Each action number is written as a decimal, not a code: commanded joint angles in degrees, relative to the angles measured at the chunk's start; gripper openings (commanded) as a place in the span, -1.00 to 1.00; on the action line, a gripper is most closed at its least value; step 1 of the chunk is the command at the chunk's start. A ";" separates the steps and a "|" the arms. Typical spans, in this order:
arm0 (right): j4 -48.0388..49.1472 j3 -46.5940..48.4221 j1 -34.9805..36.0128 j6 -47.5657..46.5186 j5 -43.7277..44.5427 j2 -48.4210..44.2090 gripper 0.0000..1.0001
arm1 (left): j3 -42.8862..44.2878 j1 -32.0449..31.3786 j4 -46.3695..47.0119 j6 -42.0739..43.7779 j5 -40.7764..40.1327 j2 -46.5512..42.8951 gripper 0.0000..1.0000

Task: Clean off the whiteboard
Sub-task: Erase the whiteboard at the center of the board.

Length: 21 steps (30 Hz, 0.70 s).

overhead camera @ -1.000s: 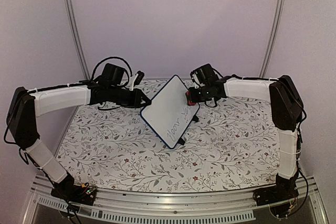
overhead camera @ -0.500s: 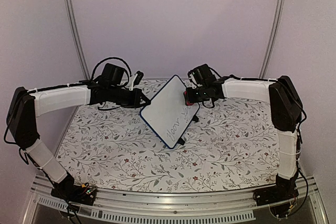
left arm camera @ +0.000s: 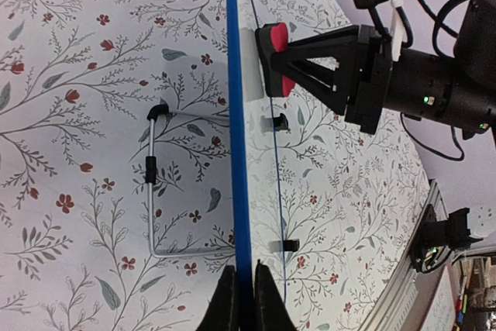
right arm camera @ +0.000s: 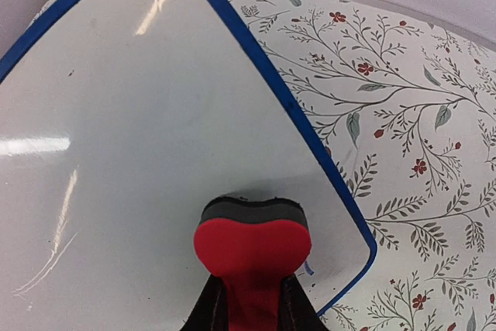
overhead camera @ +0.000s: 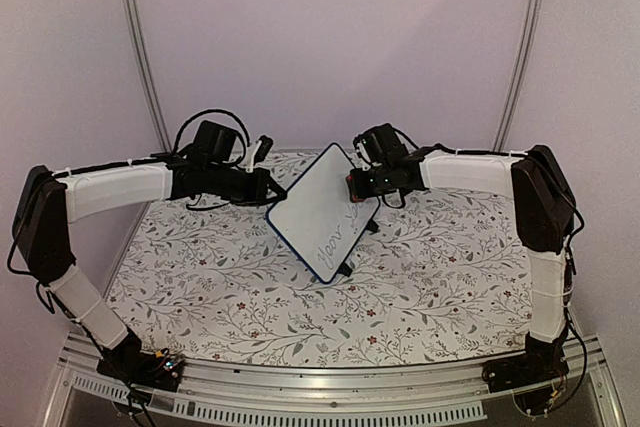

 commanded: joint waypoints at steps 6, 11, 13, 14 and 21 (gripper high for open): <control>-1.52 -0.49 -1.87 0.36 -0.08 0.11 -0.90 | -0.30 -0.60 2.10 2.30 2.53 -0.08 -0.95; -2.52 0.81 -2.93 -0.10 0.27 0.75 -0.90 | -0.30 -0.58 2.09 2.34 2.52 -0.19 -0.94; -2.60 1.06 -2.94 -0.39 0.18 0.73 -0.90 | -0.30 -0.52 2.09 2.30 2.53 -0.14 -0.94; -2.67 1.15 -2.94 -0.48 0.18 0.86 -0.90 | -0.30 -0.56 2.17 2.34 2.55 -0.10 -0.94; -0.56 -1.41 -1.06 -1.53 -2.01 -0.88 -0.90 | -0.30 -0.52 2.16 2.25 2.70 0.13 -0.94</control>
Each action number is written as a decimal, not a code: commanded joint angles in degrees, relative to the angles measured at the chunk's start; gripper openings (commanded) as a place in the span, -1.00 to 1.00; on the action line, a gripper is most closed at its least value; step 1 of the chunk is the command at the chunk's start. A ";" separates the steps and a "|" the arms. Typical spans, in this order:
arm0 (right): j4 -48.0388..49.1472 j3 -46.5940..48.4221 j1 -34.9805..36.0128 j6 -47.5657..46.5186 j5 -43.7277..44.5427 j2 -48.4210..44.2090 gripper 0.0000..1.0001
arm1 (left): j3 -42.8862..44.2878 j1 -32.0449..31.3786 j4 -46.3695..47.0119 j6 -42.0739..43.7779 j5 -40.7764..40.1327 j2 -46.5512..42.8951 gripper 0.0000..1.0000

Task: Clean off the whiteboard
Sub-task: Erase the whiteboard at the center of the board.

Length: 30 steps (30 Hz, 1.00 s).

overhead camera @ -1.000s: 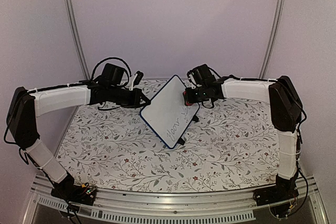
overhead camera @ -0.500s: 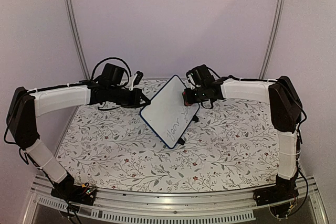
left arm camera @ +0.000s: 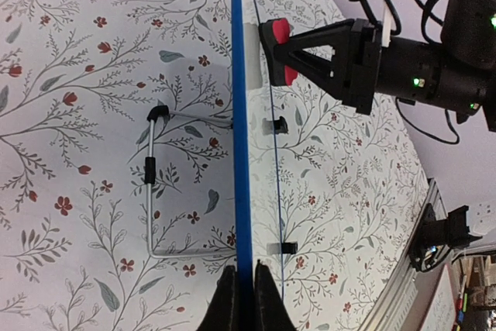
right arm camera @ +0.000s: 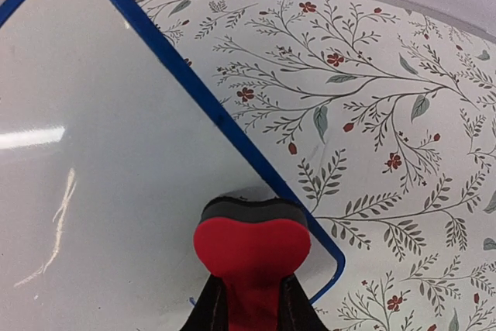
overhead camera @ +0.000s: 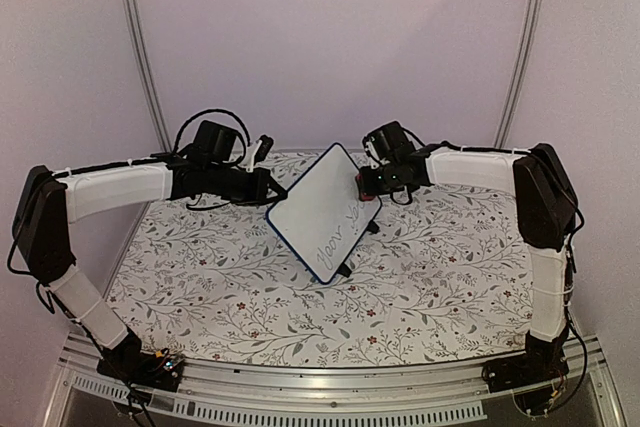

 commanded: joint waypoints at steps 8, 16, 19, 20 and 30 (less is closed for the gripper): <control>4.19 -5.30 6.89 -2.95 -0.46 -4.59 -0.90 | -0.37 -0.34 2.14 1.93 2.52 0.13 -0.94; 3.00 -7.42 8.38 -2.61 0.40 -8.23 -0.90 | -0.48 -0.38 2.10 1.93 2.20 -0.16 -0.92; 1.49 -9.11 8.34 -2.75 0.82 -11.31 -0.90 | -0.48 -0.21 2.11 1.84 2.01 -0.46 -0.83; 1.03 -9.82 8.34 -2.84 0.76 -12.25 -0.90 | -0.48 -0.02 2.11 1.79 2.15 -0.61 -0.79; 0.62 -21.56 9.77 -3.49 -5.03 -25.65 -0.90 | -0.80 1.90 1.93 1.84 1.07 -4.23 -0.12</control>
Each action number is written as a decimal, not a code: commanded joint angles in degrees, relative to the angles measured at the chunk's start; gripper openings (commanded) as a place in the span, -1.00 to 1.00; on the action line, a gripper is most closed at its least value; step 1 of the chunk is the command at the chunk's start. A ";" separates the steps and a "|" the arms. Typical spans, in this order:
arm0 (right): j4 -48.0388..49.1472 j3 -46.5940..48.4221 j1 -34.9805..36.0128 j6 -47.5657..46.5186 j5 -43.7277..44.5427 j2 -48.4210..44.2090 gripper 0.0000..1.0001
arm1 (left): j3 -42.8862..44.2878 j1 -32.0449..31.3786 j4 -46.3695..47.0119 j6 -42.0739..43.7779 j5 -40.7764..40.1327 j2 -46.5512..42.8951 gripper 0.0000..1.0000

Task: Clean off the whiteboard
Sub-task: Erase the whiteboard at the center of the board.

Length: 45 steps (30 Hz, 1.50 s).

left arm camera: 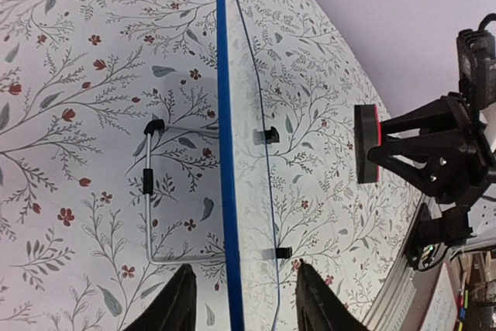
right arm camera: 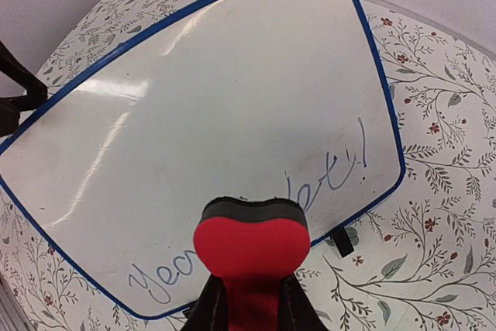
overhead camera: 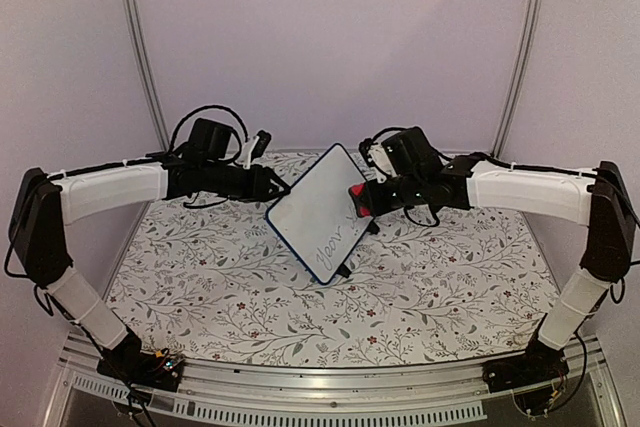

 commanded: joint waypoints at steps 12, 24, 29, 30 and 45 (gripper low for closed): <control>-0.56 -5.85 7.24 -8.41 -8.81 -4.69 -0.95 | -3.80 -1.39 -3.33 0.20 -4.75 -8.85 0.25; -2.59 7.15 10.67 -8.60 -10.24 7.54 -0.96 | -8.56 -0.82 -0.45 1.03 -0.16 -7.53 0.09; -6.12 16.31 11.72 -9.90 -7.62 14.41 -0.95 | -9.36 -0.42 0.82 0.95 1.13 -7.40 -0.08; -6.70 17.96 11.77 -9.95 -7.18 16.04 -0.96 | -9.45 -0.28 1.04 0.95 1.29 -7.45 -0.12; -8.83 28.65 11.72 -9.45 0.50 21.62 -0.94 | -10.46 0.83 3.24 0.14 4.05 -8.30 -0.61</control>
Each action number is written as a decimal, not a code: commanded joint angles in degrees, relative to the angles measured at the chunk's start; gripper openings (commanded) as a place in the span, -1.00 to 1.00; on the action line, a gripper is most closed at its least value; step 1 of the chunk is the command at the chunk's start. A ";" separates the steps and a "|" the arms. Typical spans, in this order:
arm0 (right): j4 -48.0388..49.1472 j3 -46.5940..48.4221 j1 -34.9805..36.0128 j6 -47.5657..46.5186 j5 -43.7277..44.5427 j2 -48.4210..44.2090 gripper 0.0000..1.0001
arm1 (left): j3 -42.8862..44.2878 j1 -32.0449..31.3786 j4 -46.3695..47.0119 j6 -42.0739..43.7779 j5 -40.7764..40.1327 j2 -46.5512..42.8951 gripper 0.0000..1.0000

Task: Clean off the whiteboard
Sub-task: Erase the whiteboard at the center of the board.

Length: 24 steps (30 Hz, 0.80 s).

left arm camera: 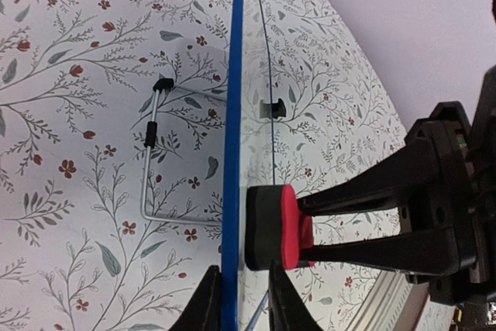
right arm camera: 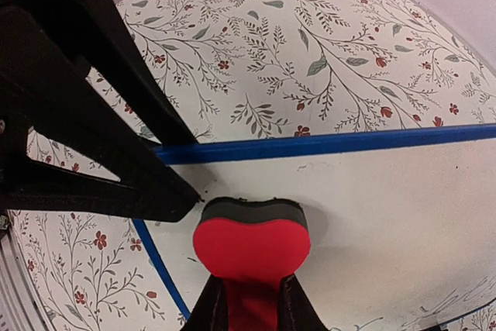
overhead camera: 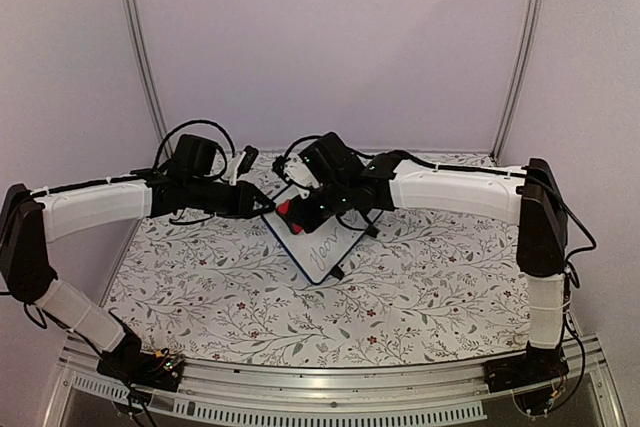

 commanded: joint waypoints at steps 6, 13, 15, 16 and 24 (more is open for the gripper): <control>-2.35 4.94 -1.15 0.97 8.00 3.21 -0.94 | -0.86 0.47 2.84 0.08 3.24 -1.73 -0.61; -2.31 5.53 -3.02 1.93 8.11 3.35 -0.94 | -1.41 0.96 4.04 -0.07 3.96 -2.97 -0.59; -2.40 6.02 -3.02 1.73 7.57 3.34 -0.94 | -1.45 1.15 4.14 -0.24 4.43 -2.99 -0.57; -2.66 6.39 -3.02 1.70 7.48 3.46 -0.94 | -1.49 1.27 4.36 -0.22 4.70 -3.05 -0.55; -3.23 7.22 -2.49 1.35 4.50 3.76 -0.94 | -2.08 2.11 6.04 -1.25 6.78 -3.38 -0.37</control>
